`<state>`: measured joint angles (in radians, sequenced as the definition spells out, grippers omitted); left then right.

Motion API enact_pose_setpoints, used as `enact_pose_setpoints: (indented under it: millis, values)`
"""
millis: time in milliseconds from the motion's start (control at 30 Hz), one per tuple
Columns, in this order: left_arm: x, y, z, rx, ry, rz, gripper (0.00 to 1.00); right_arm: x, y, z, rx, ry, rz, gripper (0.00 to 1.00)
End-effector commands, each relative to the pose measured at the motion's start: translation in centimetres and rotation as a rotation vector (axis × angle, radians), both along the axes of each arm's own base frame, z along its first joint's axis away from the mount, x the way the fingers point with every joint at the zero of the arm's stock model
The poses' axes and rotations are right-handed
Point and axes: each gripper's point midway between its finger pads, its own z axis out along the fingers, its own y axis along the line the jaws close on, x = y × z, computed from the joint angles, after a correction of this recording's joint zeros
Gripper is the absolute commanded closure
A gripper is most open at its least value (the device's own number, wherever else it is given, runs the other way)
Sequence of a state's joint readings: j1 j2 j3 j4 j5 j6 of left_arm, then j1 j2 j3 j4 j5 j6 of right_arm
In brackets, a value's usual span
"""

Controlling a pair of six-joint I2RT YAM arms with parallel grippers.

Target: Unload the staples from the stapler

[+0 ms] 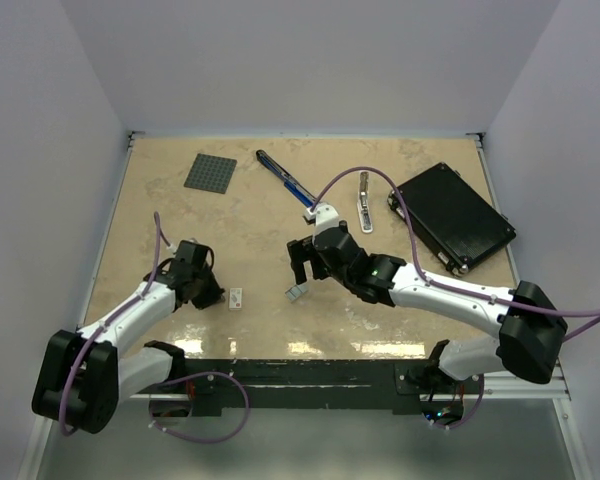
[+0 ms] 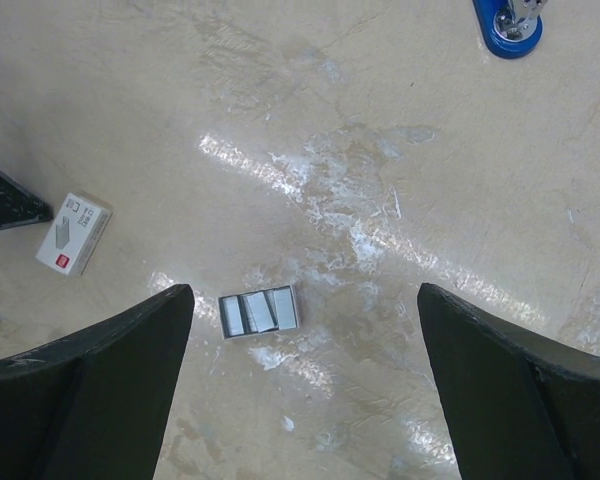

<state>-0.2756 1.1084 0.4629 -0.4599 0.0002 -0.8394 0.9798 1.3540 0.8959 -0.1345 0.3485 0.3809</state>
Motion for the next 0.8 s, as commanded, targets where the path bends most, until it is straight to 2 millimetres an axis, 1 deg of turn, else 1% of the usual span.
enact_pose_setpoints:
  millis: [0,67,100,167,233,367,533,567,600,667,733,767]
  values:
    - [-1.2,-1.0,-0.6,-0.050,0.026,-0.007,1.00,0.2,0.1,1.7,0.044,-0.036,0.005,0.02]
    - [-1.9,-1.8,-0.8,-0.091,0.039,-0.031,1.00,0.2,0.1,1.7,0.042,-0.039,0.005,0.01]
    - [-1.8,-2.2,-0.6,-0.111,0.028,-0.039,1.00,0.2,0.1,1.8,0.043,-0.040,0.004,0.02]
    - [-2.3,-2.8,-0.7,-0.140,0.024,-0.047,1.00,0.1,0.0,1.8,0.042,-0.040,0.008,0.01]
    - [-2.1,-3.0,-0.7,-0.159,0.003,-0.037,1.00,0.1,0.1,1.8,0.044,-0.040,0.010,0.01]
    - [-2.8,-4.1,-1.0,-0.213,0.017,-0.055,1.00,0.1,-0.2,1.3,0.029,-0.028,-0.007,0.01]
    - [-3.2,-5.1,-0.5,-0.237,-0.009,-0.046,1.00,0.2,-0.3,0.9,0.038,-0.004,-0.044,0.01]
    - [-3.5,-5.5,-0.5,-0.246,-0.018,-0.058,1.00,0.2,-0.3,0.8,0.040,0.004,-0.048,0.01]
    - [-3.3,-5.9,-0.4,-0.262,-0.034,-0.060,1.00,0.2,-0.2,0.7,0.053,0.017,-0.057,0.02]
    - [-3.6,-6.3,-0.6,-0.279,-0.030,-0.059,1.00,0.3,-0.2,0.3,0.063,0.033,-0.079,0.01]
    - [-3.5,-6.6,-0.2,-0.290,-0.041,-0.069,1.00,0.5,-0.4,0.2,0.096,0.056,-0.148,0.01]
    - [-3.0,-7.0,0.7,-0.293,-0.071,-0.083,1.00,0.4,-1.1,-0.2,0.090,0.077,-0.194,0.04]
